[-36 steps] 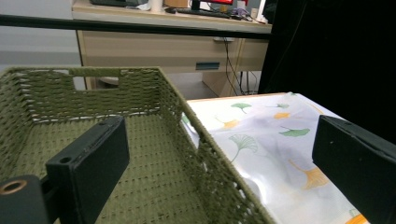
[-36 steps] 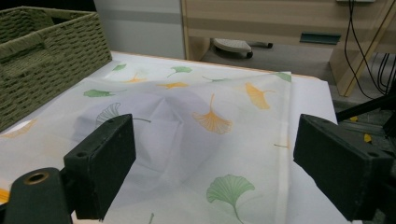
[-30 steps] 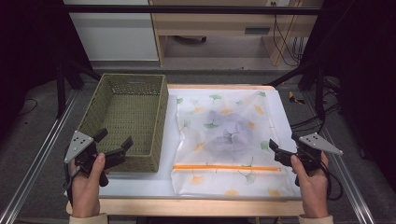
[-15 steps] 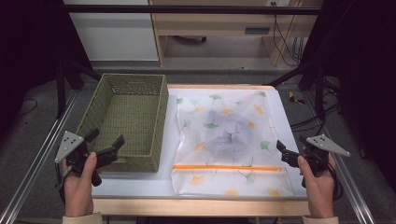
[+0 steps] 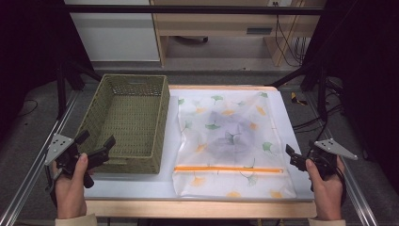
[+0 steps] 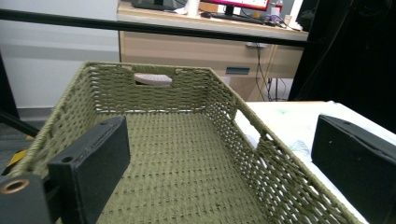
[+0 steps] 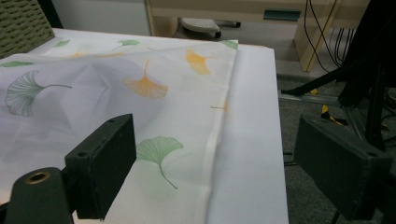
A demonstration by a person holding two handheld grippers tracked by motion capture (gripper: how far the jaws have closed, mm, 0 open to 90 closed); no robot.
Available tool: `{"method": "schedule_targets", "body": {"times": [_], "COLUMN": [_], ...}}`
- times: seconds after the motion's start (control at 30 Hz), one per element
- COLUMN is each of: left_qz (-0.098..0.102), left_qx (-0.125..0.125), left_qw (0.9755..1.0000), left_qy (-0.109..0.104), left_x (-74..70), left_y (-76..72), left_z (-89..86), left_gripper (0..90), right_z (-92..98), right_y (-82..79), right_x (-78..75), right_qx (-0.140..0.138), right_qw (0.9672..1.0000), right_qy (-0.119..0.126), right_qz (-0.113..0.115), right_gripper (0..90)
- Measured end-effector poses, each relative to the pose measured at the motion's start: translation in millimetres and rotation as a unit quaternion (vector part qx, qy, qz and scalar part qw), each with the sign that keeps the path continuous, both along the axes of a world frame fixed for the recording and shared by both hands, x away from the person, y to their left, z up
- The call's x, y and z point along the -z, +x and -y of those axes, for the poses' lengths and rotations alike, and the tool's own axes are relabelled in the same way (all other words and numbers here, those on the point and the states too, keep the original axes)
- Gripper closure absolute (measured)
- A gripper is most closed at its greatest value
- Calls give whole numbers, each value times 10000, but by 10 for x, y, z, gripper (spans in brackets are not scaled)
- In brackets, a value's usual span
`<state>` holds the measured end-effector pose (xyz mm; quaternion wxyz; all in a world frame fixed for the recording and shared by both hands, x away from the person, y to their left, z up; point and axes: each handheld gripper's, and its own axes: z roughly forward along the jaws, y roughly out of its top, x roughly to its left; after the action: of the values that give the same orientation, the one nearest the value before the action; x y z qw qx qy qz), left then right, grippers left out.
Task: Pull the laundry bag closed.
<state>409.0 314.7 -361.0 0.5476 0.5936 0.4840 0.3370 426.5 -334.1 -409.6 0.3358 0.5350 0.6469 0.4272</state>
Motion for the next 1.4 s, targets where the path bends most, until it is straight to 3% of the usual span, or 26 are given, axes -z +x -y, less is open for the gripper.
{"method": "schedule_targets", "body": {"times": [0.3,0.83,1.17,1.4], "left_qz": [-26,-251,-471,-669], "left_qx": [-57,-144,-82,-187], "left_qw": [10000,9989,9967,9925], "left_qy": [-32,356,655,1008], "left_x": [16,100,166,182], "left_y": [-1,31,66,71], "left_z": [-68,-85,31,106], "left_gripper": [42,43,44,47], "right_z": [78,135,129,121], "right_y": [11,32,39,30], "right_x": [114,316,386,446], "right_qx": [21,-105,-265,-415], "right_qw": [9998,9977,9960,9929], "right_qy": [-76,-281,-279,-503], "right_qz": [-205,-604,-807,-999], "right_gripper": [140,141,142,159]}}
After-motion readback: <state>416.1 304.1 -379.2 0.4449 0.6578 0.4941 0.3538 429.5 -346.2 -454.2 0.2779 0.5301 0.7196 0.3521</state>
